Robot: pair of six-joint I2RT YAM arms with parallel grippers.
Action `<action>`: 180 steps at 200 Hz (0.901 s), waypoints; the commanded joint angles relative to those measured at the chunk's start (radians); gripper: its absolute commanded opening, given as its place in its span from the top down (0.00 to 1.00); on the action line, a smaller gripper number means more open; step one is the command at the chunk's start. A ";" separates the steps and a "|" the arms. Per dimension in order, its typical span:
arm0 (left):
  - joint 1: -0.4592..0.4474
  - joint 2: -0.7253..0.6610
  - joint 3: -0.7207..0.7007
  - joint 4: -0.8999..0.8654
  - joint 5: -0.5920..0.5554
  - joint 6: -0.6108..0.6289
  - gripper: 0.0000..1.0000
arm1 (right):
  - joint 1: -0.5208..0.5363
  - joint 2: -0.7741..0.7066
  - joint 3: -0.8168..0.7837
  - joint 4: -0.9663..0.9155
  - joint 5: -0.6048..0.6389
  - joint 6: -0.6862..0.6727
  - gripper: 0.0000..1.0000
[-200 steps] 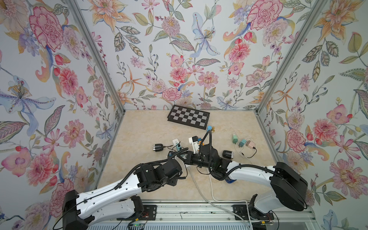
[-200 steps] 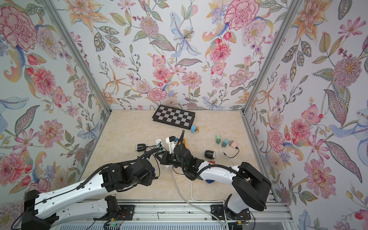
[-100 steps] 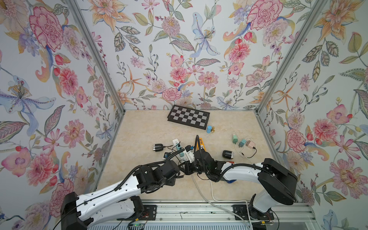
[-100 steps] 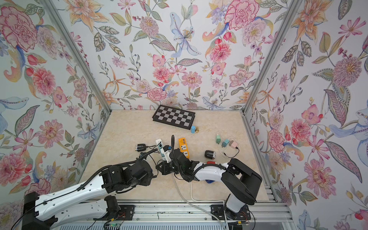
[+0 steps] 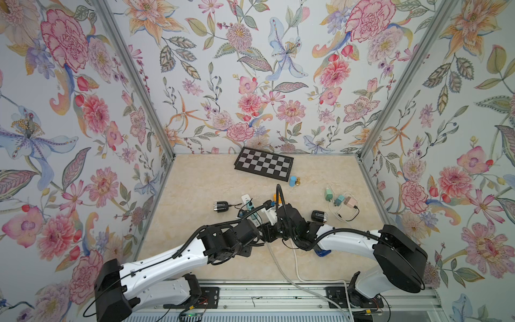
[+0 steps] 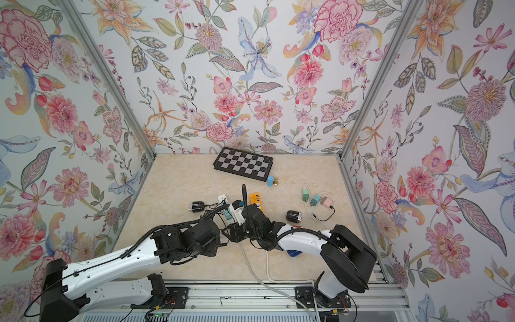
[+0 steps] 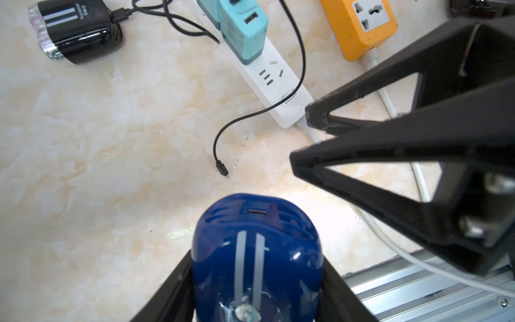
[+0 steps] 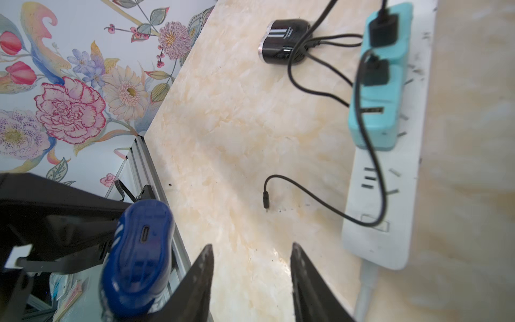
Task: Unplug the electric shaver
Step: Place the charging cable at the center of the board.
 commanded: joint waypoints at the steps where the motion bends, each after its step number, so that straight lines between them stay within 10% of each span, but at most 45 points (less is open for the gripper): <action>1: -0.004 0.073 0.083 0.021 0.015 0.098 0.71 | -0.072 -0.082 -0.036 -0.080 0.027 -0.026 0.53; 126: -0.132 0.773 0.627 0.067 0.144 0.514 0.72 | -0.977 -0.528 -0.101 -0.436 -0.063 -0.066 0.45; 180: -0.178 1.042 0.932 -0.067 0.211 0.499 0.71 | -1.045 -0.536 -0.041 -0.475 -0.004 -0.093 0.44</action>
